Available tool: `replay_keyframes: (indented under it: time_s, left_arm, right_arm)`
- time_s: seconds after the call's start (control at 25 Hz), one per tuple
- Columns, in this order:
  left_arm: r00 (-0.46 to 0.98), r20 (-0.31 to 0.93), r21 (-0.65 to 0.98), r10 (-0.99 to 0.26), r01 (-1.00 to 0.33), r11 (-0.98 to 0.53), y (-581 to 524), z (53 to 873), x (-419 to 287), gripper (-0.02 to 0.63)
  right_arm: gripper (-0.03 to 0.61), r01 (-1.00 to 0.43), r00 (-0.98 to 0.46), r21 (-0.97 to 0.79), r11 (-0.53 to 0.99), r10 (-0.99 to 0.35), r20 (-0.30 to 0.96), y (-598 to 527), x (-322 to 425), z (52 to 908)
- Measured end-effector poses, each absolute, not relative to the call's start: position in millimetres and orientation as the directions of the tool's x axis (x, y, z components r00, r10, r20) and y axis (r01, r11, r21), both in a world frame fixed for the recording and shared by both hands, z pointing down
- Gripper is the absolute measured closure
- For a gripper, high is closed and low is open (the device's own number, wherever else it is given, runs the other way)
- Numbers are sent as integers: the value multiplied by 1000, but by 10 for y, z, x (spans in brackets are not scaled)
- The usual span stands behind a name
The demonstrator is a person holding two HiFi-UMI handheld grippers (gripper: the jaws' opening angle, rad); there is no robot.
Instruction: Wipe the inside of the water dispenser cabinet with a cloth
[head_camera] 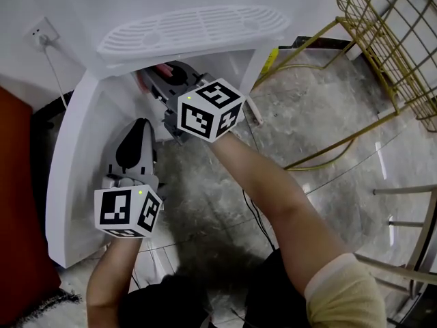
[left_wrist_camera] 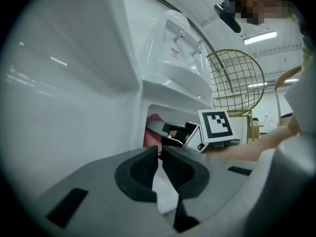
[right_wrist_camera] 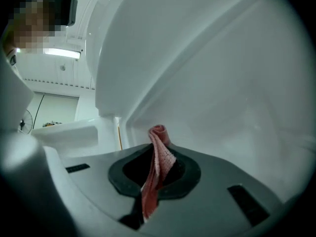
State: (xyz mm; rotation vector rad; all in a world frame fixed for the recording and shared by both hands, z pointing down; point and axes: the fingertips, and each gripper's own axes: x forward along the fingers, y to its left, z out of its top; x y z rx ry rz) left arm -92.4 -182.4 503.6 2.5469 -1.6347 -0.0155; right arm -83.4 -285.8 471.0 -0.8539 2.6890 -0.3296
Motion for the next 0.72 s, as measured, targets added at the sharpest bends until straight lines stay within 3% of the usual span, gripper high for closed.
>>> replay_keyframes:
  time_s: [0.72]
  left_arm:
    - [413, 90, 134, -906, -907, -400, -1792, 5230, -1037, 595]
  right_arm:
    - [551, -562, -797, -368, 741, -604, -1, -2890, -873, 5480]
